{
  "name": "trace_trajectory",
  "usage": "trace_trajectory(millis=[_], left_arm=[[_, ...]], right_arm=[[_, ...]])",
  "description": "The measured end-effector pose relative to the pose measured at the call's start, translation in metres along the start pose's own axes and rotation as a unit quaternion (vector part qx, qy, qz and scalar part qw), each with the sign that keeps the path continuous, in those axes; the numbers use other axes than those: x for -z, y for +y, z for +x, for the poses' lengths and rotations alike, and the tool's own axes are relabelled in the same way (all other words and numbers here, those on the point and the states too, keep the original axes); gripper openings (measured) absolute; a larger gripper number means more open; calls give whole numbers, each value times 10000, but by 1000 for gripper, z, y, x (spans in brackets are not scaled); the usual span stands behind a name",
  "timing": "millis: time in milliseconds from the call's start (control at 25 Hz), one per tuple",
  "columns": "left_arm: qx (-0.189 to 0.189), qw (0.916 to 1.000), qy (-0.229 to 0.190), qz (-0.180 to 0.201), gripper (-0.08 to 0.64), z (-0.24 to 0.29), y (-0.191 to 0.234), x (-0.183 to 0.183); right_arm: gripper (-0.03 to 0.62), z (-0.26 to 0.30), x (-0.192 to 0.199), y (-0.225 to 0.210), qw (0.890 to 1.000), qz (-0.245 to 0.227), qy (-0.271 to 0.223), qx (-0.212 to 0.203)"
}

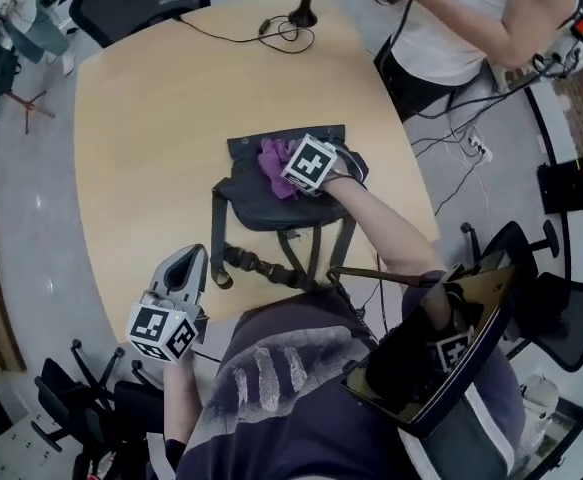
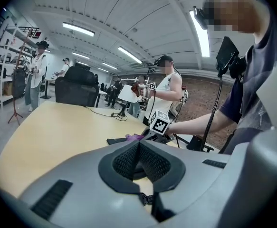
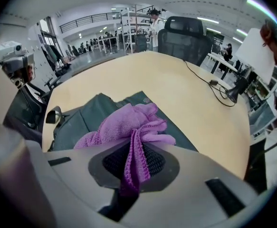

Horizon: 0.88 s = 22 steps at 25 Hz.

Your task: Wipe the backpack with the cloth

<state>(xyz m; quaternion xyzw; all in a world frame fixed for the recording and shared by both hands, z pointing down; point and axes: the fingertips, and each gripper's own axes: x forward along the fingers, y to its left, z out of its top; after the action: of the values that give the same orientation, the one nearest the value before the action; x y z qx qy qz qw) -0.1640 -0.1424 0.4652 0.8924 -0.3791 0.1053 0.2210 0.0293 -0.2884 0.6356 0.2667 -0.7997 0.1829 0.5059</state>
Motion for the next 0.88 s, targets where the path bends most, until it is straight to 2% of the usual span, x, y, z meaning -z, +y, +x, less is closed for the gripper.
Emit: trace_trajectory(millis=[240, 360, 440, 560, 760, 880], left_arm=[[76, 9999, 42, 82, 6, 10, -13, -2], [158, 9996, 46, 222, 6, 18, -24, -12], [192, 9993, 35, 310, 6, 21, -29, -18], [209, 9991, 36, 369, 6, 24, -34, -20], [244, 9990, 51, 369, 6, 27, -39, -18], [211, 9991, 12, 356, 6, 27, -37, -21]], right_arm=[[32, -8, 33, -32, 9991, 404, 114, 73], [32, -17, 42, -41, 9987, 397, 246, 198], [32, -22, 45, -48, 9988, 359, 181, 268], [32, -27, 59, -61, 9975, 593, 90, 368], [32, -47, 80, -94, 9943, 398, 296, 941], [32, -55, 99, -117, 9902, 475, 529, 1205]])
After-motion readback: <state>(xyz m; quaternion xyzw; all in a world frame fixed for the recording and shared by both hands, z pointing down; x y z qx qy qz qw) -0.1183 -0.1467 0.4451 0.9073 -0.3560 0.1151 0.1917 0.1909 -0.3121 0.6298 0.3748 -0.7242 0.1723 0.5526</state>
